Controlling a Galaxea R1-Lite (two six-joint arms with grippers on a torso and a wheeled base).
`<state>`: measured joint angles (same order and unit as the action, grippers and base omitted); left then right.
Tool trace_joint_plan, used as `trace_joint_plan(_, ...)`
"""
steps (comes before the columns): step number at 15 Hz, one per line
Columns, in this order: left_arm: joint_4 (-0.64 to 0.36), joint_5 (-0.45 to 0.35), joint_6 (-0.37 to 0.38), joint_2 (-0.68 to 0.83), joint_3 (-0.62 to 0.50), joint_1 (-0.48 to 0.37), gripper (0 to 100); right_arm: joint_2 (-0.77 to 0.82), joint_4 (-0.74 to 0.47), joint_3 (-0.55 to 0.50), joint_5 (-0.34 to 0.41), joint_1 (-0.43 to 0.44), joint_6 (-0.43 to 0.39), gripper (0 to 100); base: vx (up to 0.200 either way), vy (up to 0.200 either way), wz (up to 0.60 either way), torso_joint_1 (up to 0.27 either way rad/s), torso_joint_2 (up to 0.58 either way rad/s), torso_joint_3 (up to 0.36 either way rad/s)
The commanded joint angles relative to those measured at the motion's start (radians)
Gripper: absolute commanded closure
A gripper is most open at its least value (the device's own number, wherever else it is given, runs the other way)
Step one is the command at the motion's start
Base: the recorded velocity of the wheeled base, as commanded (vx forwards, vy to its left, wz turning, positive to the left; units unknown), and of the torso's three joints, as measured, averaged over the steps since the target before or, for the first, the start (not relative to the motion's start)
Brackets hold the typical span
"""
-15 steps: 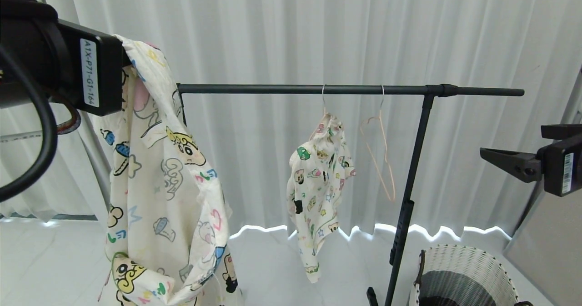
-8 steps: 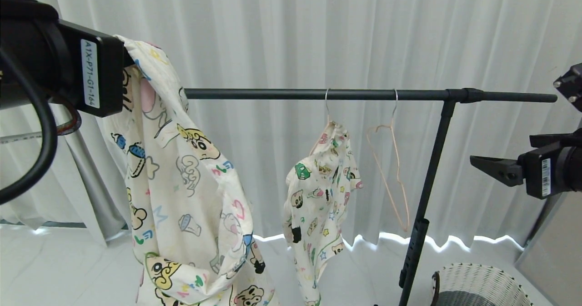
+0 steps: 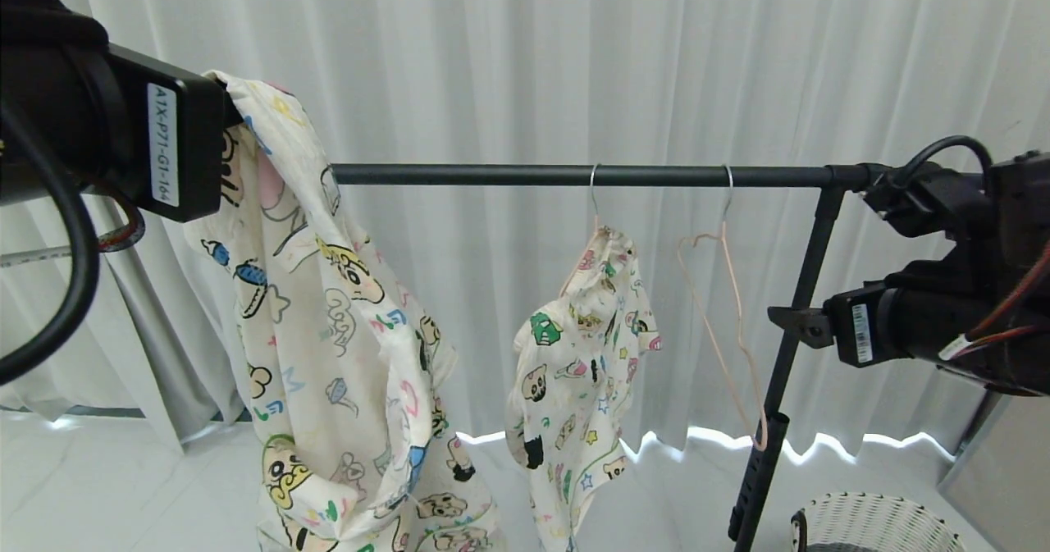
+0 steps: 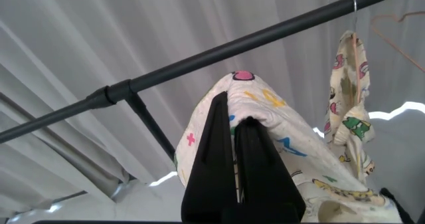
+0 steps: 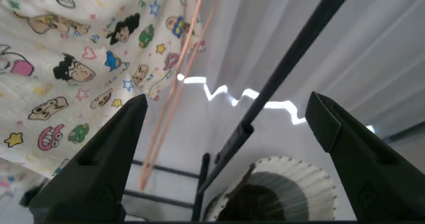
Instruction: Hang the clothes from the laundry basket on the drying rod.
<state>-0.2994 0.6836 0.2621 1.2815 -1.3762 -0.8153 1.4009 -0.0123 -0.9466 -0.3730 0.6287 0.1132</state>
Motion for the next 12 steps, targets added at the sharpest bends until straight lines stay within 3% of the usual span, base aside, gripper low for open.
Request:
trace_joint_plan(1,0.000,0.001,0.000,-0.001,0.002,-0.001,100,0.110,0.008,-0.035,-0.011,0.006,0.062,0,0.000,0.000,0.00,0.000,0.00,0.000)
trace_joint_plan(5,0.000,0.001,0.000,0.001,0.002,-0.001,100,0.305,-0.009,-0.185,-0.063,0.012,0.184,0,0.000,0.000,0.00,0.000,0.00,0.000)
trace_joint_plan(10,0.000,0.001,0.000,-0.001,0.017,-0.001,100,0.497,-0.187,-0.419,-0.078,0.022,0.349,0,0.000,0.000,0.00,0.000,0.00,0.000)
trace_joint_plan(12,0.000,0.001,0.000,-0.001,0.019,-0.001,100,0.541,-0.239,-0.451,-0.144,0.022,0.378,0,0.000,0.000,0.00,0.000,0.00,0.000)
